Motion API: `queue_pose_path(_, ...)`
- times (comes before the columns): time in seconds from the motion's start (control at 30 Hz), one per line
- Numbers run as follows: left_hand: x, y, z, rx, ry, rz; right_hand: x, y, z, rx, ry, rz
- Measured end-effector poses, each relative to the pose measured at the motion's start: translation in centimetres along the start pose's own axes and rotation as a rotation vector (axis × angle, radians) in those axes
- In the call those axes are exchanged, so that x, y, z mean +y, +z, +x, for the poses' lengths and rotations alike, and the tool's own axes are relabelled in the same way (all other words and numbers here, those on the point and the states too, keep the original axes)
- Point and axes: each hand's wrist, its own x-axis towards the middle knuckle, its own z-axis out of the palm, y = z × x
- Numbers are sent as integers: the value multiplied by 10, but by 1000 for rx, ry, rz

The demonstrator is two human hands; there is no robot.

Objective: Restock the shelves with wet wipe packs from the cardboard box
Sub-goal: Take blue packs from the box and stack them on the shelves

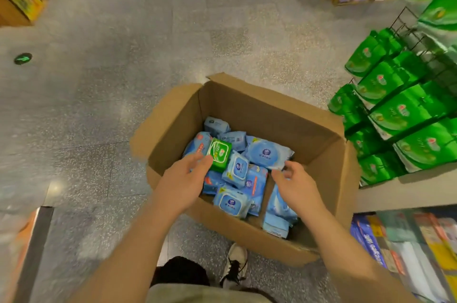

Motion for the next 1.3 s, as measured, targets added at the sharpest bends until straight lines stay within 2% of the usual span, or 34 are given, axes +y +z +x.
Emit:
queue_pose_path(0.23, -4, 20, 57, -124, -28, 56, 33, 47, 60, -93, 243, 115)
queue_pose_path(0.43, -29, 52, 127, -265, -21, 132, 64, 93, 119, -69, 375, 183)
queue_pose_path(0.57, -48, 73, 164, -285, -14, 148, 96, 138, 161, -90, 393, 226)
queue_pose_path(0.7, -60, 83, 187, -307, -21, 162, 121, 171, 186, -18, 457, 233)
queue_pose_path(0.9, -71, 85, 204, -331, -26, 164, 136, 201, 206, 84, 648, 576)
queue_pose_path(1.0, -72, 86, 208, -332, -29, 171, 143, 202, 214, 130, 644, 671)
queue_pose_path(1.2, -67, 91, 211, -350, -47, 185, 153, 202, 213, -47, 649, 792)
queue_pose_path(1.3, -65, 89, 208, -358, -51, 187, 151, 203, 208, -27, 622, 836)
